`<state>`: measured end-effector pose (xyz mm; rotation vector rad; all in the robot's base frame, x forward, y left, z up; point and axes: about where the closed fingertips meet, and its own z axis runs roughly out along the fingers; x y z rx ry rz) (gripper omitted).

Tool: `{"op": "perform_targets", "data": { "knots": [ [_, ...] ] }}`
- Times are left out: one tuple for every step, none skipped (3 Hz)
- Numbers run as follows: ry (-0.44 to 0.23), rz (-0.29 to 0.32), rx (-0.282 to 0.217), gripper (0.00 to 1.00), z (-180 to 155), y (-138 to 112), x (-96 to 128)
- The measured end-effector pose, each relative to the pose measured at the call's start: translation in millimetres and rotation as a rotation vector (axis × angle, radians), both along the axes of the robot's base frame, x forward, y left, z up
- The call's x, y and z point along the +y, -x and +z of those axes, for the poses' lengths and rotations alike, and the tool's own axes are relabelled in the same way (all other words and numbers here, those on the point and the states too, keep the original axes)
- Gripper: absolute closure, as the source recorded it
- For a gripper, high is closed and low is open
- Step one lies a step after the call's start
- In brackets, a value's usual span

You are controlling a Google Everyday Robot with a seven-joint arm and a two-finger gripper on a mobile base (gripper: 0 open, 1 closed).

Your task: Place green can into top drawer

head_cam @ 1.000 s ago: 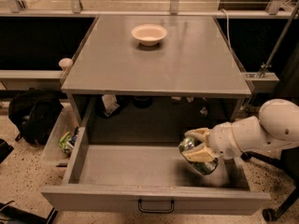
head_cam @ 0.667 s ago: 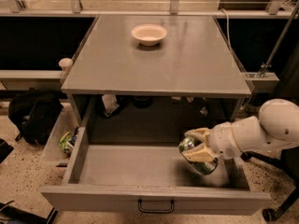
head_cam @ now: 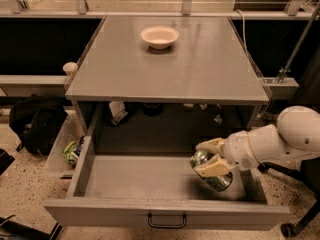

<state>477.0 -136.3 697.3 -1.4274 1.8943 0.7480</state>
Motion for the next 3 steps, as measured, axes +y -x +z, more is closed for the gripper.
{"op": "perform_targets", "data": {
  "knots": [
    [0.000, 0.000, 0.000, 0.16, 0.0, 0.0, 0.0],
    [0.000, 0.000, 0.000, 0.00, 0.0, 0.0, 0.1],
    [0.000, 0.000, 0.000, 0.00, 0.0, 0.0, 0.1]
  ]
}}
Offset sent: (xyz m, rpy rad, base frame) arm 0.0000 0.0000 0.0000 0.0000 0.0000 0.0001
